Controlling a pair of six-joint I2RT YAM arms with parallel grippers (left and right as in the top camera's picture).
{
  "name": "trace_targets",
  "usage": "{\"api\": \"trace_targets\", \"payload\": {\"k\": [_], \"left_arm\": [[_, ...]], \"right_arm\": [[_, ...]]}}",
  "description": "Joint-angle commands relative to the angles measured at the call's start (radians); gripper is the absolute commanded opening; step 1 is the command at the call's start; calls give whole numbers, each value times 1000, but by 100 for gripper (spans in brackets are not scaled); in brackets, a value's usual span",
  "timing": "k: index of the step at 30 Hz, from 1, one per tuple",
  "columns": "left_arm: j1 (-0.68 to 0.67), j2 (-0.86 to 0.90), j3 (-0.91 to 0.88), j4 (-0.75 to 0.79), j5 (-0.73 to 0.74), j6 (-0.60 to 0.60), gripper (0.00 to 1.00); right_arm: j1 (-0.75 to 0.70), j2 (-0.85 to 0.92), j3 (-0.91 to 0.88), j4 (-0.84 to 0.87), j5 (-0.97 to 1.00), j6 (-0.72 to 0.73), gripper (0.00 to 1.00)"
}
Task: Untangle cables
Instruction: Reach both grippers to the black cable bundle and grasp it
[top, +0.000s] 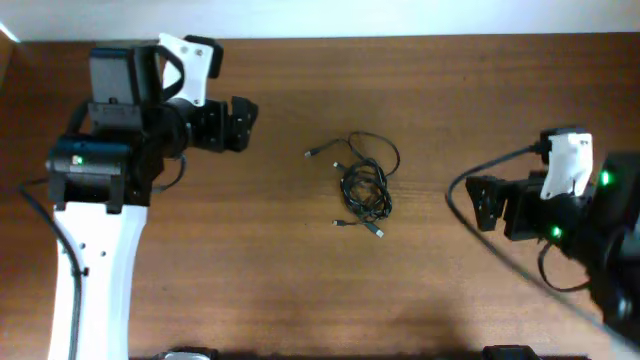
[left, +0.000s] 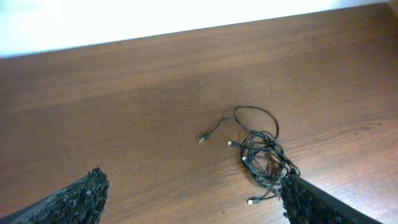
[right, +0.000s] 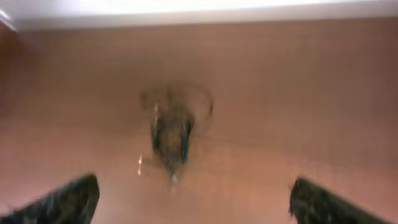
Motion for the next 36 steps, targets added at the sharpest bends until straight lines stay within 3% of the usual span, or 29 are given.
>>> {"api": "trace_targets", "payload": {"k": [1,3,4,5,8,12,14,15,18,20,22,26,32,34,36], "left_arm": [[-127,100,31,-13,-75,-6,91],[-222,192,31,-3,-75,-6,91],[-252,226,30,11,-75,-6,91],[-298,283,30,32,-75,-6,100],[-389,427,28,75,-45,-6,100],[-470,620,28,219,-30,-6,89],[-484,681,28,275,-30,3,83],[-488,727,28,293,-34,48,75],[-486,792,28,294,-34,204,70],[-477,799,28,312,-82,318,68],[-454,800,27,330,-159,342,70],[-421,843,27,384,-60,515,66],[-424,895,27,465,72,517,62],[-424,895,27,458,77,517,50],[-425,895,27,452,177,516,12]], "right_arm": [[4,155,149,-28,-84,5,99],[3,234,151,-27,-101,4,98],[-7,268,151,-28,-102,7,92],[-30,296,151,-28,-102,17,92],[-124,354,151,-32,-102,27,92],[-207,383,151,-54,-102,26,92],[-207,383,150,-66,-102,6,92],[-207,383,150,-76,-102,4,92],[-207,383,148,-88,-102,4,92],[-207,383,148,-89,-102,4,93],[-207,383,148,-89,-102,4,93],[-207,391,148,-84,-101,4,93],[-207,441,148,-84,-102,4,93],[-207,455,148,-84,-102,4,93],[-207,455,148,-84,-102,4,93]]}}
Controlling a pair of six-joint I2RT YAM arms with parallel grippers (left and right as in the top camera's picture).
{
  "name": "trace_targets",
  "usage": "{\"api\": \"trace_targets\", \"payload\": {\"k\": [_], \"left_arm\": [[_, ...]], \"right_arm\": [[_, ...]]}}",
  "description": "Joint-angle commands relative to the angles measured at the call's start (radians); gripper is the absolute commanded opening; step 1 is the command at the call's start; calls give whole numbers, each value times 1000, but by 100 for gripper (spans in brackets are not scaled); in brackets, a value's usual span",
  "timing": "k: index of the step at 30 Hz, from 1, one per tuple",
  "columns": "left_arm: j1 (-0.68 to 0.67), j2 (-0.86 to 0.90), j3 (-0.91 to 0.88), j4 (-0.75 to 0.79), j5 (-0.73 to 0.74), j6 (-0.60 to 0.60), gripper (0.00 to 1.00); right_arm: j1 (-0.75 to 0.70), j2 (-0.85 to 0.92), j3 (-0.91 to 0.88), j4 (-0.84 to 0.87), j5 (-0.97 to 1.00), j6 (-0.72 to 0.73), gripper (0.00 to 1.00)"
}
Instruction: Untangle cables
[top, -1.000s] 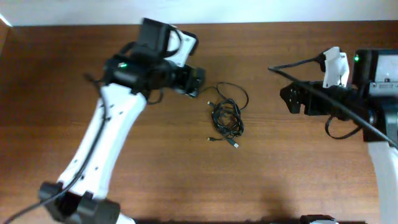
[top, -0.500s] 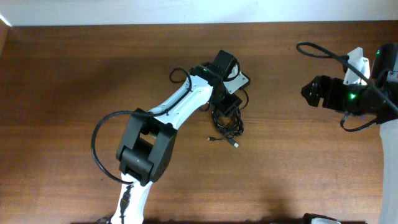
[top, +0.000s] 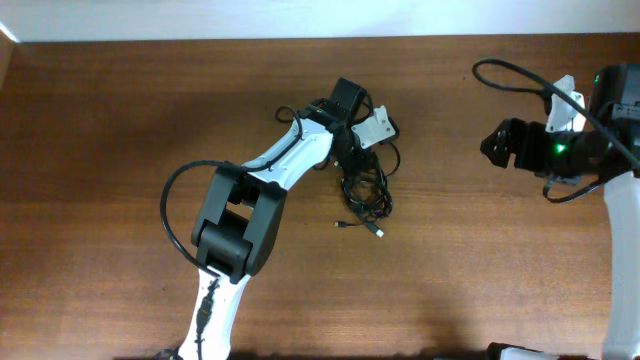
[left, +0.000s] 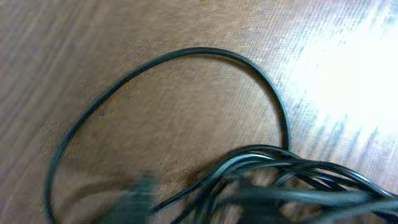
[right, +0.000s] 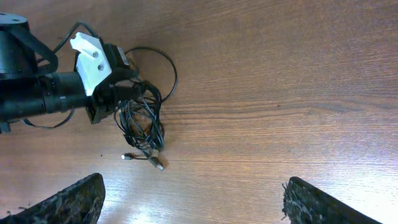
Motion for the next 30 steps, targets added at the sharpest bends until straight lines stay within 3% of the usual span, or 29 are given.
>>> {"api": "trace_targets", "payload": {"k": [1,3,5,7,12,18,22,26,29,30], "left_arm": [[-4,6,3,-2,146,-10,0],[-1,5,14,3,145,-125,0],[27,-19,87,-46,138,-397,0],[66,-89,226,-223,162,-538,0],[72,-253,375,-457,264,-618,0],[72,-312,375,-503,281,-690,0],[74,-312,375,-520,270,-690,0],[74,-312,375,-517,270,-690,0],[86,-315,375,-517,271,-744,0],[95,-320,375,-517,283,-771,0]], "right_arm": [[-4,5,12,2,-13,-10,93],[-4,5,12,2,-13,-10,93],[-3,5,12,2,-17,-10,93],[-3,5,12,3,-35,-10,93],[-2,5,12,41,-174,-10,92],[112,9,12,102,-230,24,81],[224,10,12,135,-227,49,81],[295,63,0,129,-71,212,66],[330,136,-6,135,8,317,62],[352,198,-6,151,45,361,55]]}}
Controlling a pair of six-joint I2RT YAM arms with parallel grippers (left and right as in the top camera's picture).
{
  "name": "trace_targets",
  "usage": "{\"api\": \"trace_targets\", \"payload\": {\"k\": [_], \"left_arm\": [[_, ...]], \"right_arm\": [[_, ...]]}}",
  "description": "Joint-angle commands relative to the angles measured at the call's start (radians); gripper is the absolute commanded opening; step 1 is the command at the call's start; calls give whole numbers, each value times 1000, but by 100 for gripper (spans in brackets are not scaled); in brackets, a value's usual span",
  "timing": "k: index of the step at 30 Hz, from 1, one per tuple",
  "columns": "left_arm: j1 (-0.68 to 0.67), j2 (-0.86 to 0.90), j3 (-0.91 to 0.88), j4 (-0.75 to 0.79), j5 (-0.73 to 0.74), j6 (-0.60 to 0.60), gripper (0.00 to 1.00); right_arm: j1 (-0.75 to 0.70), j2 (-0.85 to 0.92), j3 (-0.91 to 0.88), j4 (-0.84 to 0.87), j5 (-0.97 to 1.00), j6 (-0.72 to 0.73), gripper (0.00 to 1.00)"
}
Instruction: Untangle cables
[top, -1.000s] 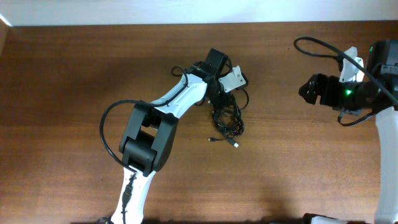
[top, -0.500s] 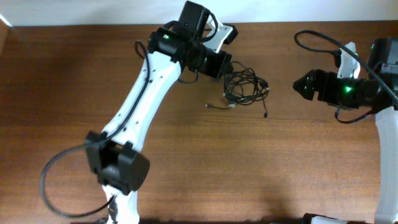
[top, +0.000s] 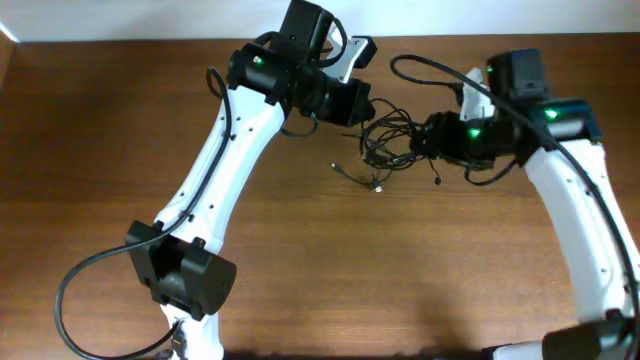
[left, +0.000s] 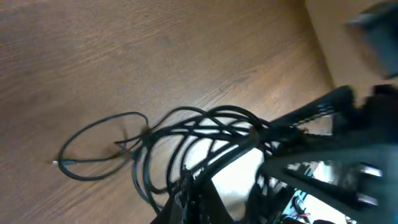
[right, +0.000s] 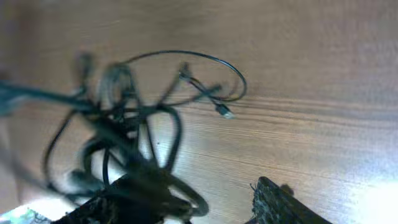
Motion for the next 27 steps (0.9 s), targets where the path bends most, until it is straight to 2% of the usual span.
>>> {"api": "trace_targets", "payload": {"k": [1,2,4,5,8,11,15,18,21,22,24,25,27], "left_arm": [[20,-23,9,2,51,-61,0],[20,-27,9,1,57,-60,0],[39,-49,9,1,56,-60,0],[62,-64,9,2,55,-60,0],[186,-112,9,1,-41,-60,0],[311,-156,9,0,-39,-60,0],[410,-240,9,2,-61,-52,0],[443,-265,9,-2,-57,-53,0],[437,-265,9,-3,-52,-52,0],[423,-264,9,-7,-27,-46,0],[385,-264,9,-14,-11,-26,0],[355,-264,9,-13,-12,-26,0],[313,-264,9,0,-12,-26,0]], "right_arm": [[39,111,-5,40,91,112,45],[41,143,-5,55,91,119,39],[32,180,-5,66,105,119,10],[21,177,-4,65,114,118,4],[-68,134,1,28,113,78,4],[-170,124,1,-42,113,4,4],[-301,124,1,-85,107,-56,4],[-359,124,1,-94,-45,-180,4],[-347,124,3,-135,-167,-338,4],[-344,123,3,-145,-181,-358,16],[-341,123,14,-149,-192,-358,52],[-333,123,27,-149,-232,-359,60],[-292,123,57,-145,-295,-366,64]]}}
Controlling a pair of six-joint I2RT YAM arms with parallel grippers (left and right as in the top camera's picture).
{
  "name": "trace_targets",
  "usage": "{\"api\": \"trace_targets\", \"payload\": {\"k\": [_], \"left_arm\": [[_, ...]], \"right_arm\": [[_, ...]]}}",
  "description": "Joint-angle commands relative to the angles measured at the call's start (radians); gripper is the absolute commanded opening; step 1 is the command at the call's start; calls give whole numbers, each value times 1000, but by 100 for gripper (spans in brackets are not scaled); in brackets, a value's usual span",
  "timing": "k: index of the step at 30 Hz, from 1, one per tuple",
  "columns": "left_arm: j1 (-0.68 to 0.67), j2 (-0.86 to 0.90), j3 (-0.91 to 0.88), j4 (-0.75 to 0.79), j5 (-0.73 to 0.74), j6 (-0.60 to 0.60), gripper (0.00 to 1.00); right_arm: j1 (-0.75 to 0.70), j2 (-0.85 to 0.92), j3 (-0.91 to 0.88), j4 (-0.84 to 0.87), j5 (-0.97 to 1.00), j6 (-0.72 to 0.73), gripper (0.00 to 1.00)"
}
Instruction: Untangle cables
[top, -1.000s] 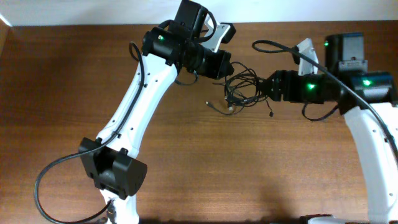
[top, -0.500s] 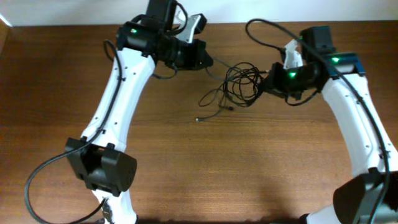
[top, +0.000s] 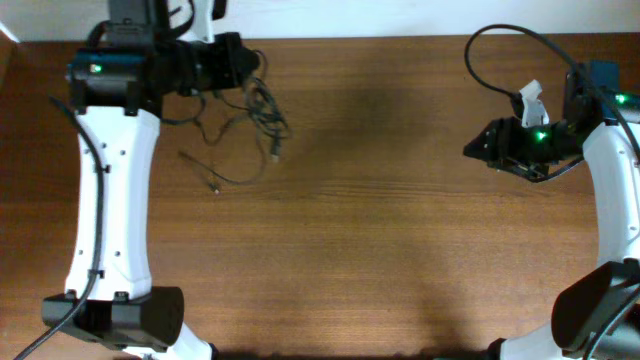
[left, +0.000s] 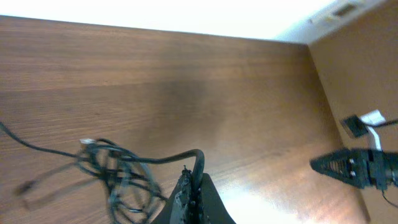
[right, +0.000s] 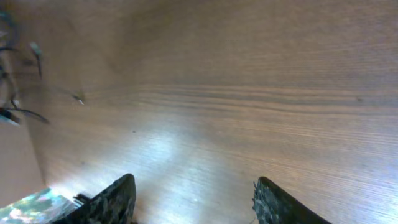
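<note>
A loose tangle of thin black cables (top: 262, 112) hangs and trails over the table's back left. One plug end (top: 214, 187) lies on the wood. My left gripper (top: 238, 62) is shut on a strand of it. In the left wrist view the gripper (left: 194, 186) pinches one cable that arches up out of the bundle (left: 118, 180). My right gripper (top: 470, 152) stands open and empty at the right, far from the cables. In the right wrist view its fingers (right: 112, 199) are spread over bare wood, and bits of cable (right: 11, 102) show only at the left edge.
The brown wooden table (top: 380, 250) runs to a white wall along the back edge. The right arm's own black wiring (top: 500, 45) loops over the back right. The left arm's white link (top: 105, 200) stretches down the left side.
Both grippers were on the lifted tangle at the middle back. Now the left gripper holds the cables at the back left, and the right gripper is open, empty and off to the right.
First the tangle lay at the table's middle with both grippers open at the sides. Then the left gripper was at the tangle and the right still away. Then both held it raised. Now only the left holds it, looser and far to the left.
</note>
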Motion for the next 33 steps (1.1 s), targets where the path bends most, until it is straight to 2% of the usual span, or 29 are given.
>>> {"api": "trace_targets", "payload": {"k": [1,4,6,8,13,19,26,30,31,32,33], "left_arm": [[-61,-36,23,27,30,5,0],[-62,-36,23,44,31,-48,0],[-73,-36,23,43,31,-48,0],[-98,-36,23,43,30,-48,0],[-145,-36,23,49,32,-48,0],[-145,-36,23,49,99,-47,0],[-177,-36,23,50,119,-47,0],[-178,-36,23,55,143,-48,0],[-178,-36,23,61,161,-47,0],[-178,-36,23,64,161,-47,0],[-176,-36,23,64,161,-47,0]], "right_arm": [[75,2,63,7,-117,-29,65],[192,2,122,45,-165,0,65],[266,2,152,118,-164,101,65],[357,2,156,260,-149,270,63],[554,24,156,483,95,607,54],[604,103,155,564,95,647,46],[655,154,155,653,107,701,45],[688,204,154,681,115,723,33],[695,216,154,703,121,726,25],[695,217,154,700,130,740,4],[693,216,154,700,130,740,4]]}}
